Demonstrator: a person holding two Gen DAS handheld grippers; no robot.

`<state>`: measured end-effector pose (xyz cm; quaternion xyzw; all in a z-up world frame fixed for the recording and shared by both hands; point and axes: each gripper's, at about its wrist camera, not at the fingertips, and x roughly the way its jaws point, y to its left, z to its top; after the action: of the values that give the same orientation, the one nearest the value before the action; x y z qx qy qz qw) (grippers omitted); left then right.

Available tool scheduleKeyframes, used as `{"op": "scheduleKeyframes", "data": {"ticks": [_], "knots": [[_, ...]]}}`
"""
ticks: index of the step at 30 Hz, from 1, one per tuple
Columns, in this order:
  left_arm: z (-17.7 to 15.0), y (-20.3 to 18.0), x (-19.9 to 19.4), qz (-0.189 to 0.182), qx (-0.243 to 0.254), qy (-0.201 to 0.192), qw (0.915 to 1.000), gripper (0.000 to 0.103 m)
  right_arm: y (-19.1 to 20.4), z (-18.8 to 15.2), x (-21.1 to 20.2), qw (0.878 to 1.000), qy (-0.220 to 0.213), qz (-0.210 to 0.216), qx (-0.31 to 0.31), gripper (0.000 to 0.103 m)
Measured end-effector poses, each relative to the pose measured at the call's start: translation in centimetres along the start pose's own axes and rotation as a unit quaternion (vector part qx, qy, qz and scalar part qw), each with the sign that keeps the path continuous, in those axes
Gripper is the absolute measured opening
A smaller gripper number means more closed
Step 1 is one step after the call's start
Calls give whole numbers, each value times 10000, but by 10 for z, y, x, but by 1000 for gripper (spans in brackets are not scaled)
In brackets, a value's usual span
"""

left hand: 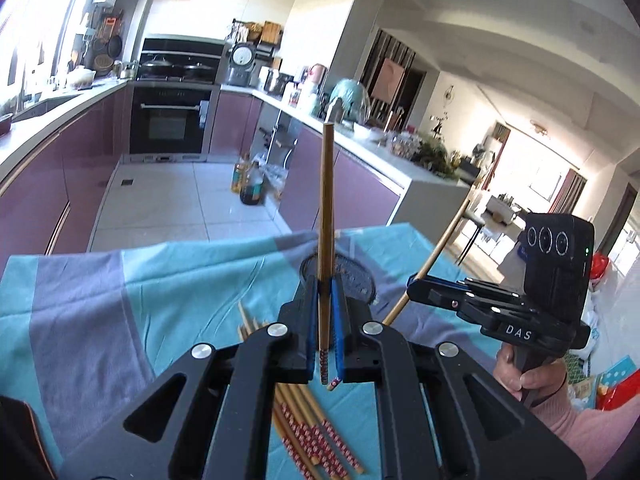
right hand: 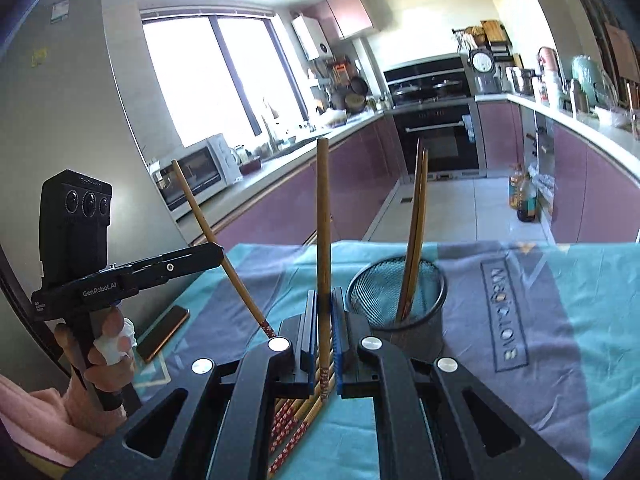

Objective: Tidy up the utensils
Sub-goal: 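Lift both chopsticks upright and insert them into the mesh cup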

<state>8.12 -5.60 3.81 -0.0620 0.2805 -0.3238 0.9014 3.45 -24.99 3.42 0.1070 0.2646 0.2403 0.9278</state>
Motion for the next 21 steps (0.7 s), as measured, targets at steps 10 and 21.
{"op": "scheduleKeyframes", "data": {"ticks": [10, 21], "knots": [[48, -25, -1, -76, 219, -445, 9987, 7, -8, 47, -24, 9981, -527, -236, -206, 6], [60, -42, 37, 169, 551, -58, 9983, 7, -23, 58, -1, 9979, -296, -534, -216, 6]]}}
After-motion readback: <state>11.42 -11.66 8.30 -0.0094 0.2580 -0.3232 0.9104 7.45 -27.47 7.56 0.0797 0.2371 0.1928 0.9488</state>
